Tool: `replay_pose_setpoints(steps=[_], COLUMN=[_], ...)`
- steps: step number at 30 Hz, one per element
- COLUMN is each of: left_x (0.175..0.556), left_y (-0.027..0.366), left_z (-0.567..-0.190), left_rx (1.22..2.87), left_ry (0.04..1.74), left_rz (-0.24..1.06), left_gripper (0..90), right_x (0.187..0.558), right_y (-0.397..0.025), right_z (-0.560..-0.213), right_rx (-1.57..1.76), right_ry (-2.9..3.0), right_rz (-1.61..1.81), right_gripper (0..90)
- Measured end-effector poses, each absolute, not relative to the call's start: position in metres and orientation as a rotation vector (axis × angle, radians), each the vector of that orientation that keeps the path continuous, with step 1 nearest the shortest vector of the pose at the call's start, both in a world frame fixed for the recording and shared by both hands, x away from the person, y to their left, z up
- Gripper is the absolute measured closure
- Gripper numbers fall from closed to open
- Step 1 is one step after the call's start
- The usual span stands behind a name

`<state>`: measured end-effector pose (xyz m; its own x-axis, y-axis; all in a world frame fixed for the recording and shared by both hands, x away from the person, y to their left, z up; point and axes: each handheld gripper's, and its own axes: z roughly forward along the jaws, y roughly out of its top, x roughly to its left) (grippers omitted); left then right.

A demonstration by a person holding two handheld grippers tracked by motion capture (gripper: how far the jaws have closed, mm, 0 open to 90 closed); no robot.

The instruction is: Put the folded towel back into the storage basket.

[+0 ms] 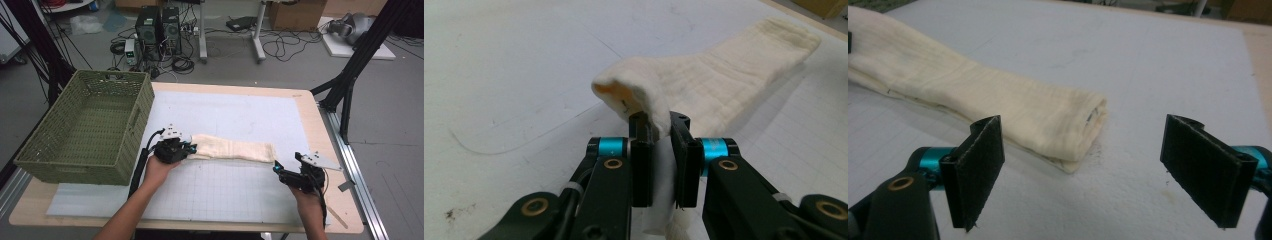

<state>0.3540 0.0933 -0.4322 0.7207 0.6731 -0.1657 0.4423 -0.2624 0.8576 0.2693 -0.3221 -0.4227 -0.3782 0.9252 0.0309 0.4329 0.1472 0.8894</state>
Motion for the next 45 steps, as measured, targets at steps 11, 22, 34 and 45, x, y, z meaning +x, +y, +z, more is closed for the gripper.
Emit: replay_pose_setpoints(steps=[11,22,34,45], left_x=[0.348,0.347,0.341,0.333], left_y=[0.094,0.093,0.094,0.1], left_z=[-0.428,-0.428,-0.43,-0.421], left_rx=[1.879,1.893,1.916,1.886], left_ry=[0.832,0.829,0.808,0.781], left_rz=[0.308,0.316,0.337,0.359], left_gripper=[80.7,80.7,80.7,80.8], right_x=[0.304,0.333,0.332,0.329], right_y=[-0.303,-0.297,-0.296,-0.295], right_z=[-0.428,-0.45,-0.45,-0.445], right_rx=[1.313,1.39,1.419,1.304], right_ry=[1.952,2.082,2.147,2.177], right_rz=[1.117,1.024,1.112,1.102], right_gripper=[22.2,46.6,78.0,79.9])
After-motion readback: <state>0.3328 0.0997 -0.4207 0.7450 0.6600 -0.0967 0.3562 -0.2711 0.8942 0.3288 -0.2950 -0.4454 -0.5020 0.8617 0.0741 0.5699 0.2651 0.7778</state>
